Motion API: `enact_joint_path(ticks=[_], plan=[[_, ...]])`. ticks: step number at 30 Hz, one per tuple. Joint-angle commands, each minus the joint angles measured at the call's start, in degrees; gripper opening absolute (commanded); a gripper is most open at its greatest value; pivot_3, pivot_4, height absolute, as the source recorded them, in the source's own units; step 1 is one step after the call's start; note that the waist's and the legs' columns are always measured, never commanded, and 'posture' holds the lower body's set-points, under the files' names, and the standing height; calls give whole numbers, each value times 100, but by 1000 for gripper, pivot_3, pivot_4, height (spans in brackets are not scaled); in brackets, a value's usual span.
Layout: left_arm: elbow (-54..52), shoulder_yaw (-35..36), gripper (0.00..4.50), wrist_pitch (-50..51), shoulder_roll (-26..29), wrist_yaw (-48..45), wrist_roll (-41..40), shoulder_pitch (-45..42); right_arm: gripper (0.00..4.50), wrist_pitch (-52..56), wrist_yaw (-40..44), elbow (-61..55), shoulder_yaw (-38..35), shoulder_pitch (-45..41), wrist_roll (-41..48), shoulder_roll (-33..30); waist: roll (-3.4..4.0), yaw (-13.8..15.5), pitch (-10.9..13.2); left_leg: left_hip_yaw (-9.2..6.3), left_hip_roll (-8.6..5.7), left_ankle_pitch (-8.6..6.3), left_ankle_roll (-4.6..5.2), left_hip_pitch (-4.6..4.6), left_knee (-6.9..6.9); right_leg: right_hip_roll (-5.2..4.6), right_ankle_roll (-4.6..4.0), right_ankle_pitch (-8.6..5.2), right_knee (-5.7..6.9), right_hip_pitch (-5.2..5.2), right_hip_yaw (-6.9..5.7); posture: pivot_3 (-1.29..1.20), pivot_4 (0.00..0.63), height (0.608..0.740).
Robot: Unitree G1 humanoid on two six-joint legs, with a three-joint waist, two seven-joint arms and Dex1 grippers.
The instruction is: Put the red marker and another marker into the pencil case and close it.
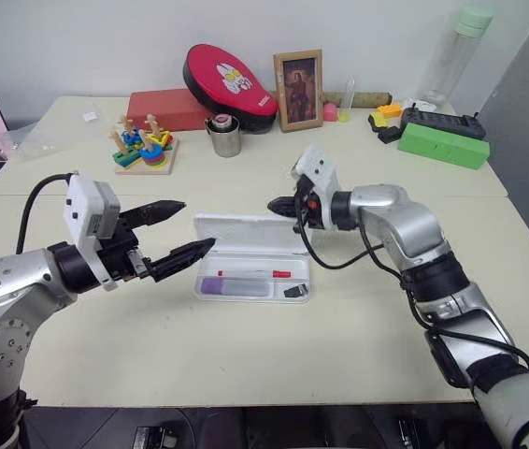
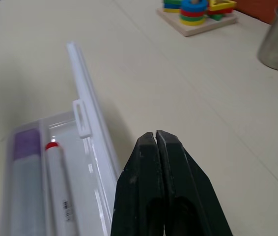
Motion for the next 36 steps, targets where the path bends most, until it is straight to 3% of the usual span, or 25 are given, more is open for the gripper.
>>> enact_joint_path(ticks=[1, 7, 11, 14, 17, 20, 25, 36], plan=[[-146, 221, 4500, 43, 112, -69, -342, -101, 29, -3, 363, -708, 444, 351, -53, -160, 0, -4, 0, 1, 0, 0, 0, 0, 0, 0, 0, 0, 0, 1, 0, 0, 150, 740], [-239, 5, 4500, 63, 241, -202, -286, 88, 29, -307, 271, -773, 1395, 925, -814, -294, -1, -12, -1, 5, 0, 0, 0, 2, 2, 1, 0, -1, 0, -2, 6, 0, 150, 740], [-250, -94, 4500, 68, 237, -184, -230, 151, 29, -403, 196, -613, 1566, 1156, -1045, -213, -10, -21, -7, 8, 2, 0, 0, 7, 2, 1, 0, -1, -1, 1, 8, 0, 150, 740], [-164, -201, 4500, 16, 198, -19, -32, 127, 29, -447, 140, -670, 1181, 1240, -809, -54, -12, -29, -12, 9, 5, 0, 0, 14, 3, 4, 1, -1, 0, 6, 10, 0, 150, 740], [181, -332, 4500, 4, 81, 420, 336, -15, 29, -201, 184, -997, 147, 1274, -26, 67, -12, -18, -11, 7, 7, 1, 0, 15, 5, 7, 1, 0, 2, 6, 10, 0, 150, 740], [683, -444, 4500, -304, -31, 704, 914, -37, 512, -33, 194, -949, -629, 1300, 316, -257, -10, -3, -10, 9, 5, 1, -1, 9, 7, 7, 2, 1, 0, 5, 13, 0, 150, 740], [1530, -380, 4500, -827, -101, 782, 1504, -52, 1707, 166, 291, -915, -1200, 1398, 595, -803, -11, 46, -9, 10, 1, 0, 0, 6, 3, 2, 0, 0, -6, 2, 11, 0, 150, 740], [2604, -309, 4500, -1585, 104, 378, 2025, -251, 4322, 158, -31, -504, -1696, 1455, 525, -1410, -12, 35, -9, 16, 2, 0, 0, 5, -1, 2, -2, -1, -6, -2, 14, 0, 150, 740]])
